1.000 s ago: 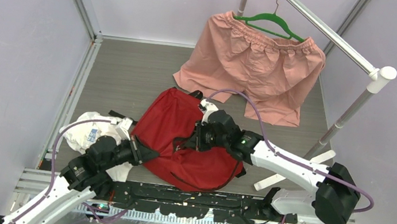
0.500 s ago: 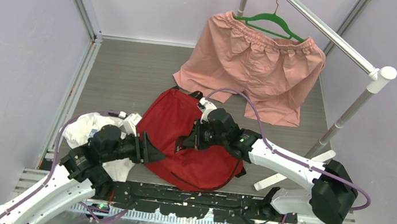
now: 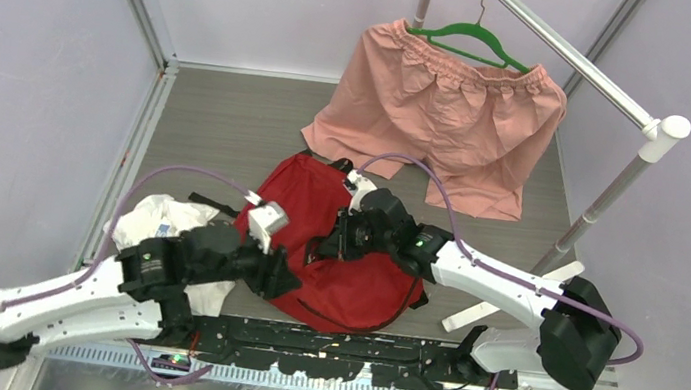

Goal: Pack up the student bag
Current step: Zip the student bag at the center of the board.

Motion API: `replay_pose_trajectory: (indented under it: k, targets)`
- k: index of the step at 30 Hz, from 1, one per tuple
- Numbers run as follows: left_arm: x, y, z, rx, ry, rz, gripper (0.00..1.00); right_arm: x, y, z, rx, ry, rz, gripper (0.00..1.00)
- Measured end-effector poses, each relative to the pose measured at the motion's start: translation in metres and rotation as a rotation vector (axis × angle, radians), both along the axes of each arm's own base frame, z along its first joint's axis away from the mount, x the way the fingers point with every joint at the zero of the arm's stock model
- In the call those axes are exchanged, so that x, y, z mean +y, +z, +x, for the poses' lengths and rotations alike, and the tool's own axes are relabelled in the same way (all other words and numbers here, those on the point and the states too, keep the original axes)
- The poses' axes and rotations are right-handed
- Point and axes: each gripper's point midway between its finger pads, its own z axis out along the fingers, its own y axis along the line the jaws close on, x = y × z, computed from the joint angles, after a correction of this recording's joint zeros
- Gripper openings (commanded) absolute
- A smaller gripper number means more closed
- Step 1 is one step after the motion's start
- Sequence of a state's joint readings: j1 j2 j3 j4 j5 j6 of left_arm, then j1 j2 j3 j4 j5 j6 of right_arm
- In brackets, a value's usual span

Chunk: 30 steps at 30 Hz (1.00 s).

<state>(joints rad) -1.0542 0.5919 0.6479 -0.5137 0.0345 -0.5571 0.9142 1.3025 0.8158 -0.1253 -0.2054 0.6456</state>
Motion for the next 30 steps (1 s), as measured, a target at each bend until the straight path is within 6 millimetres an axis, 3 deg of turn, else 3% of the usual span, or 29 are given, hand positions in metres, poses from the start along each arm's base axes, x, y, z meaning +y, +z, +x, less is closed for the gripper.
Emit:
replay_pose_trajectory:
  k: [6,17,26,30]
  targets:
    - [-0.009,-0.037,0.001,-0.069,0.011,0.21,0.59,0.0,0.0,0.0,0.002,-0.004,0.001,0.01]
    - [-0.019,-0.041,0.028,-0.129,0.12,0.246,0.6,0.0,0.0,0.0,0.002,-0.004,0.001,0.01]
    - [-0.03,-0.053,0.032,-0.113,0.128,0.267,0.48,0.0,0.0,0.0,0.005,-0.005,0.003,0.01]
    - [-0.03,-0.055,0.032,-0.109,0.128,0.276,0.35,0.001,0.001,0.0,0.004,-0.005,0.004,0.01]
